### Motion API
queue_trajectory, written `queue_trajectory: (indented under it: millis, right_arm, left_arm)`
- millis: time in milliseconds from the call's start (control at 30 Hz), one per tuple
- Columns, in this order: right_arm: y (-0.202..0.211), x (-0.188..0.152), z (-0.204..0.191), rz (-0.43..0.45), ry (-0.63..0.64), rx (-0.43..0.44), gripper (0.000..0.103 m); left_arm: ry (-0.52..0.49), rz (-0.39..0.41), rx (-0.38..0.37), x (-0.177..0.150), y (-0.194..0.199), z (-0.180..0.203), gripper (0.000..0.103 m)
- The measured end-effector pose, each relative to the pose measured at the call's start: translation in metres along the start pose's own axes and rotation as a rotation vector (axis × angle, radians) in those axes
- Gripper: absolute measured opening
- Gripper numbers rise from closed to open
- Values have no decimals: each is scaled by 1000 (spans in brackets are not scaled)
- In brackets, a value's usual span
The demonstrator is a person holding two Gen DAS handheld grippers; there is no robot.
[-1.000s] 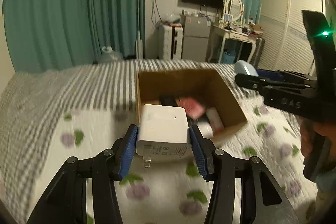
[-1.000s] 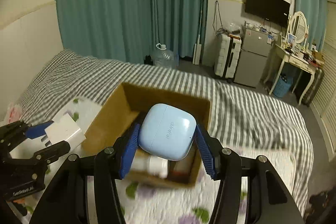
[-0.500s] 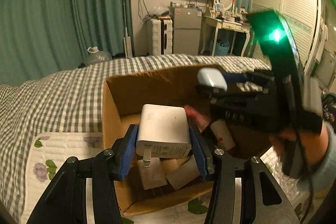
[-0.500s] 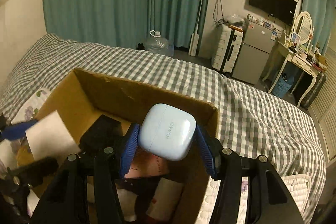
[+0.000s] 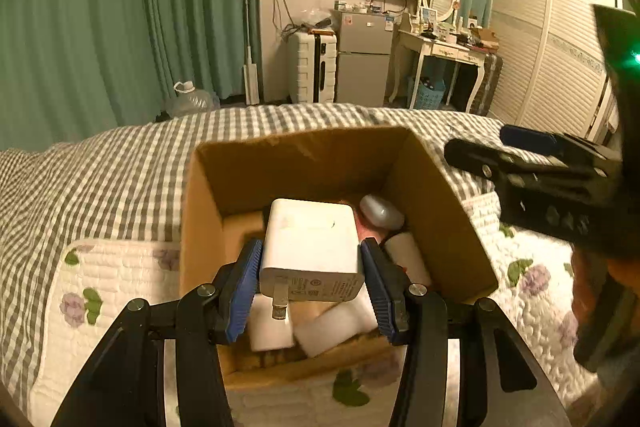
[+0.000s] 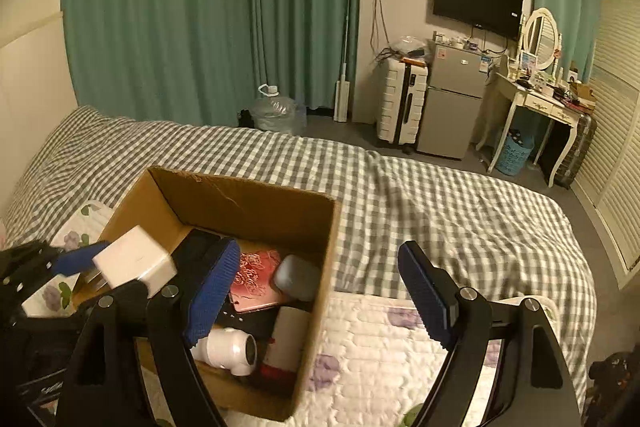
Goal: Organize rigid objects
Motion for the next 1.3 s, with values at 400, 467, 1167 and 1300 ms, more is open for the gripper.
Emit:
queue_trajectory:
  millis: [400,467,1167,1300]
  right_arm:
    - [-8,-19,31,-46,-38,-20,81]
    - [-8,-18,33,-41,-49,-18,81]
    - [115,55,19,114,-15,-96,85]
    - [165,75,11,205,-22,-113,101]
  left_arm:
    - [4,-98,35,5,-68,23,53]
    - [5,-103,53,4,-71,22,54]
    - [-68,233,100,111,93,22,65]
    - [-137,373,117,124,155,25,69]
Point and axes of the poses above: each gripper's, at about its wrist camera, not at the fingertips, and y roughly against the way its jaws point, z to its right, x to its top, the point moved 9 cm from there along -y, roughly the way its jaws point, and after that the axes turned 15 degrees about z, right-handed, at the moved point
